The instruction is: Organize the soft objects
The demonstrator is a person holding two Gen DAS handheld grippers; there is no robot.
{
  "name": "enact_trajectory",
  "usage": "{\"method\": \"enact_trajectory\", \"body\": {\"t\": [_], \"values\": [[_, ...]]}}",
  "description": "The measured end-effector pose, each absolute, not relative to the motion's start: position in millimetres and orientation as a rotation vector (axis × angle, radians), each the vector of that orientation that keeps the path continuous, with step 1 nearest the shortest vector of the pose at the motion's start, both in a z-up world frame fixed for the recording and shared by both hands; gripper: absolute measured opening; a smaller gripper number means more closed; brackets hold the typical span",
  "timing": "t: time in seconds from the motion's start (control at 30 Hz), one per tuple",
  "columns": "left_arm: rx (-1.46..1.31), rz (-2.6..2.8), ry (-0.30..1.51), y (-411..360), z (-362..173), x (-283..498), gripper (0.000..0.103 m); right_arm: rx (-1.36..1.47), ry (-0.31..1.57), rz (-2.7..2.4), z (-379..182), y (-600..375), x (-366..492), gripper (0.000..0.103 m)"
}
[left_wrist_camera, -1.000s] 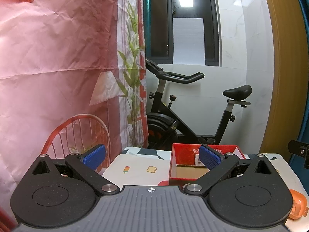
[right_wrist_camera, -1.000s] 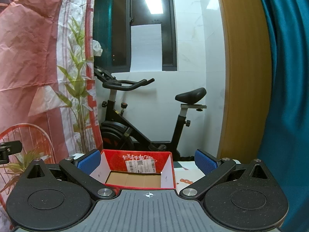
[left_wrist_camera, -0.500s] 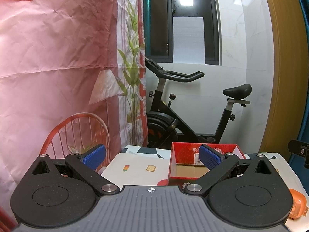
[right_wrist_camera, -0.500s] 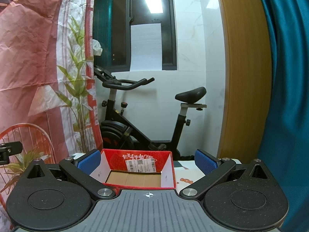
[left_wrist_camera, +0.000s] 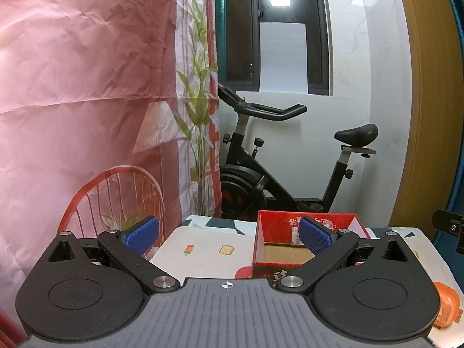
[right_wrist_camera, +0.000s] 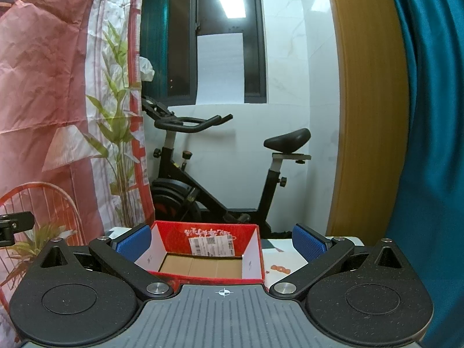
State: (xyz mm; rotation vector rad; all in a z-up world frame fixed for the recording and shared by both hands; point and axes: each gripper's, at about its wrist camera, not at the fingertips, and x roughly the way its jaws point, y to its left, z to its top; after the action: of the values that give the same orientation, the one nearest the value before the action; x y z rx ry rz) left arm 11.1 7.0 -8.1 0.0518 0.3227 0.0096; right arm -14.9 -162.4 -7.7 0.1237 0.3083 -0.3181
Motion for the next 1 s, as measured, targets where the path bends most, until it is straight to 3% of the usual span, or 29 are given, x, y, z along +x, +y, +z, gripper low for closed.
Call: {"method": "enact_trajectory", "body": {"t": [1.0], "values": [[0.043, 0.001, 0.337, 10, -14, 14, 0.103, 0.176, 0.298, -0.255, -24, -169, -18, 0.103]]}}
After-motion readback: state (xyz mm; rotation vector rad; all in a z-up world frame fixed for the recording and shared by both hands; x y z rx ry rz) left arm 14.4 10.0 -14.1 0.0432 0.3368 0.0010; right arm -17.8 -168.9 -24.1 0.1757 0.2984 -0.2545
